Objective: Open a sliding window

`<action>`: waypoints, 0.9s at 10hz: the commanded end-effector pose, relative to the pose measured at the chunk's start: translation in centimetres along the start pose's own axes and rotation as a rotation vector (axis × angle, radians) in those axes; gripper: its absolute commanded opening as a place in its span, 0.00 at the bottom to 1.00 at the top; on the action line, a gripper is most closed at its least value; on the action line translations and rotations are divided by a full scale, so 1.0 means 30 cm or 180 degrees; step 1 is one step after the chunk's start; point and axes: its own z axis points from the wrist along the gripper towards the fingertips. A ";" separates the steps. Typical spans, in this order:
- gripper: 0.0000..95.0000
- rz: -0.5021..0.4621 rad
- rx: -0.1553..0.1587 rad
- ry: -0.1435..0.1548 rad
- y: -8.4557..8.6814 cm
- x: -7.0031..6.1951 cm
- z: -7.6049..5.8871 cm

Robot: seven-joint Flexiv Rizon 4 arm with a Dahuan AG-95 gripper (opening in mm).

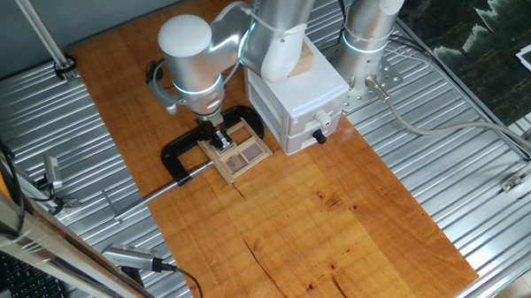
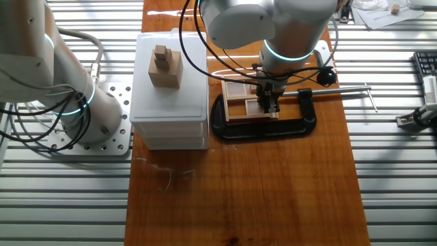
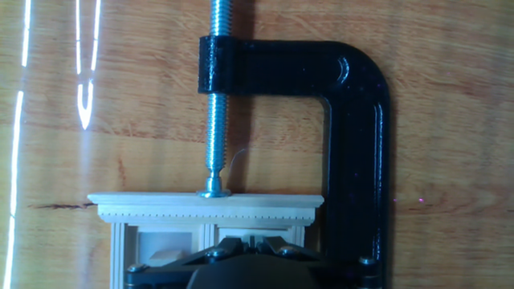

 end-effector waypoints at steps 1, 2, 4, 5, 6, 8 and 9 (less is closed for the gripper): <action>0.00 0.0003 -0.0009 -0.0006 -0.003 -0.008 0.023; 0.00 0.0005 -0.0014 -0.0010 -0.003 -0.009 0.023; 0.00 0.0009 -0.0014 -0.0008 -0.002 -0.011 0.024; 0.00 0.0003 -0.0011 0.0000 -0.002 -0.012 0.024; 0.00 0.0003 -0.0009 0.0011 -0.002 -0.012 0.024; 0.00 0.0021 0.0006 0.0049 -0.001 -0.011 0.021; 0.00 0.0031 0.0010 0.0086 0.001 -0.009 0.016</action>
